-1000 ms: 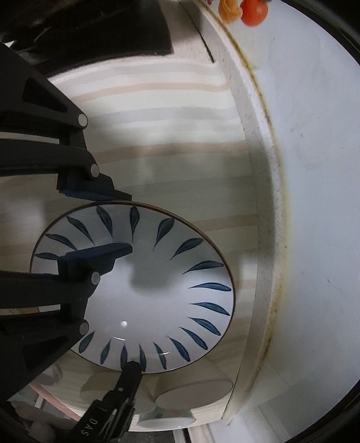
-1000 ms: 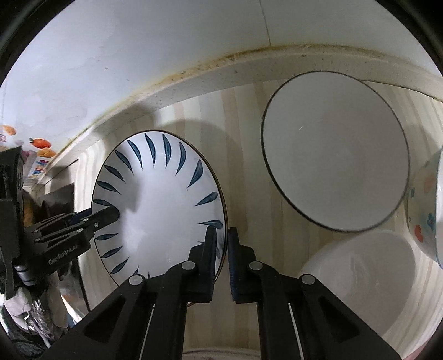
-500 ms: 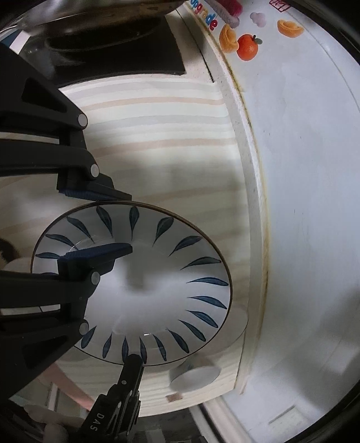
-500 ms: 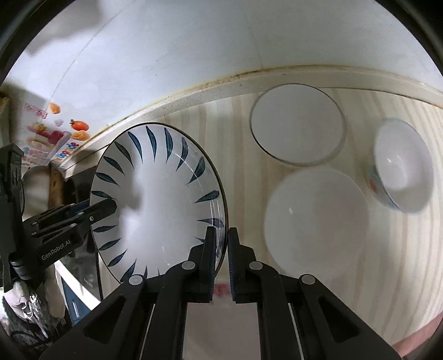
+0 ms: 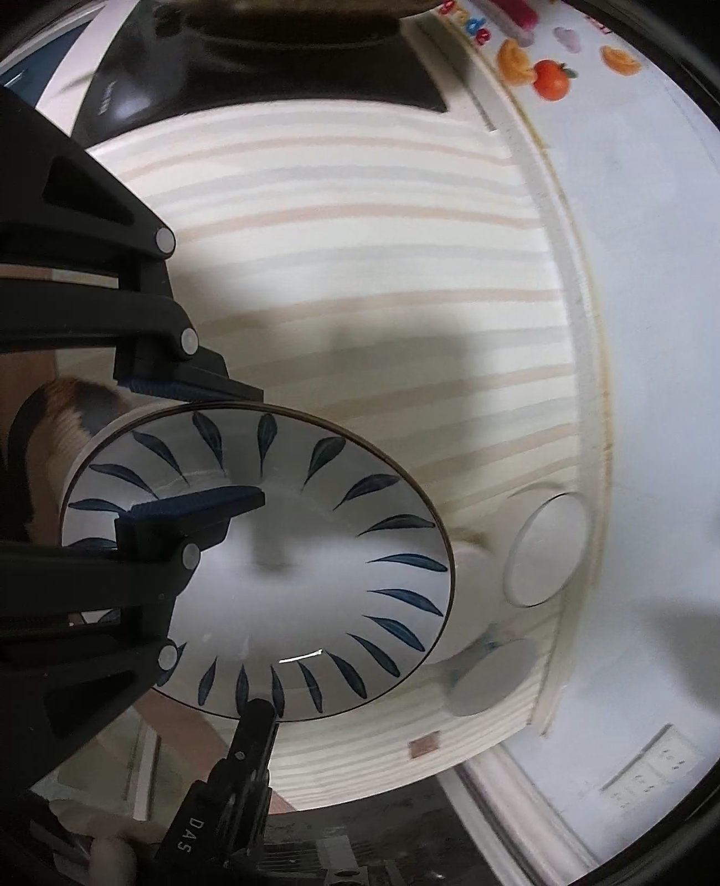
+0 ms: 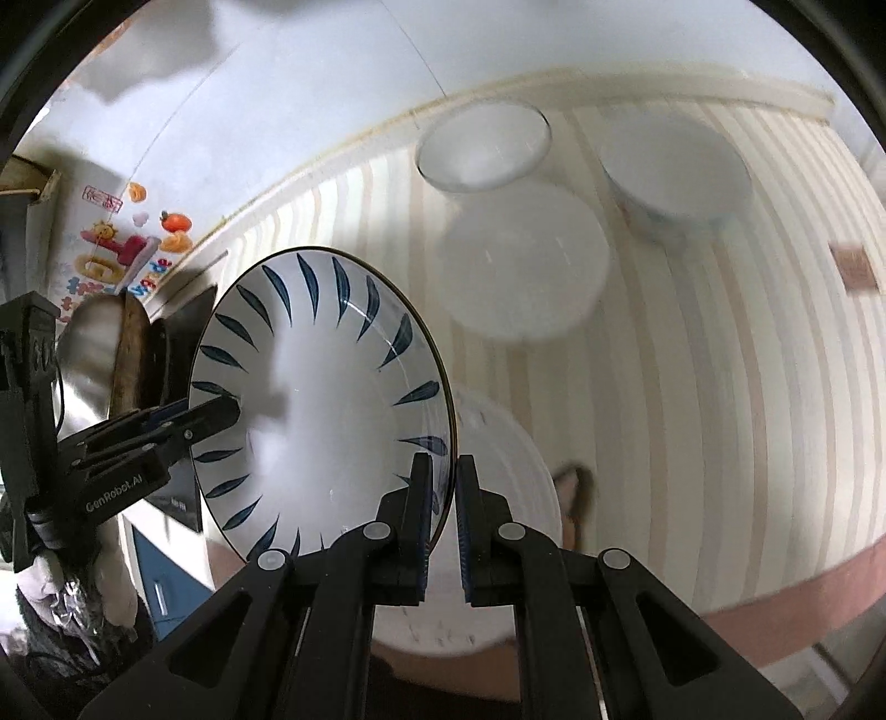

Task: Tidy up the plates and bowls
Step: 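Lay the blue-striped plate onto the pink-flower plate with the right tool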

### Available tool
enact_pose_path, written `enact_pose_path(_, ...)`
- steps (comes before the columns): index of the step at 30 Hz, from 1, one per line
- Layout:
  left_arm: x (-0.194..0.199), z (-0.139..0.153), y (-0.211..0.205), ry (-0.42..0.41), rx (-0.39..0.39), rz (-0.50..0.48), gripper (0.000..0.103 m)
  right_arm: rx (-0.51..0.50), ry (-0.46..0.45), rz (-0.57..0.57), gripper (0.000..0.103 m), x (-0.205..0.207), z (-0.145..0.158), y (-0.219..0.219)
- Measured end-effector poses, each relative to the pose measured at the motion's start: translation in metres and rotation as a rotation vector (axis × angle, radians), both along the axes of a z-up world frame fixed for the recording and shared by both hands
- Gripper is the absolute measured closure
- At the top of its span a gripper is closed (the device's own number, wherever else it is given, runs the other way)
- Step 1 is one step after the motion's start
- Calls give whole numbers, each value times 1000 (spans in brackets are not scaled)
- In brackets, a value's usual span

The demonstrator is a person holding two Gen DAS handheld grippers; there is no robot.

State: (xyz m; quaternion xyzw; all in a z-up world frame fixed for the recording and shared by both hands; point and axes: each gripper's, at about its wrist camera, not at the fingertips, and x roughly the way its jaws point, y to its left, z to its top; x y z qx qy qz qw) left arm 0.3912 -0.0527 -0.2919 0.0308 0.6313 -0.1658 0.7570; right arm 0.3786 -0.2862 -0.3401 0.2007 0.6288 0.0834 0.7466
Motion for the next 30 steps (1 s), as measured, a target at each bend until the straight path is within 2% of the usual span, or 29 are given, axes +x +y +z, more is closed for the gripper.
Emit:
enact_pose_path(5,-20,-22,-13,40,27,-12,77,14,53,-7,94,-34,-26,-12)
enact_pose_path(13,-32,-56,-29,65,100,-31,77,22,95,-13,94,-49,-62,-16)
enact_pose_path(30,-27,-75,-37,89,145,29,76,42,105,26,93,-31,-79,-9)
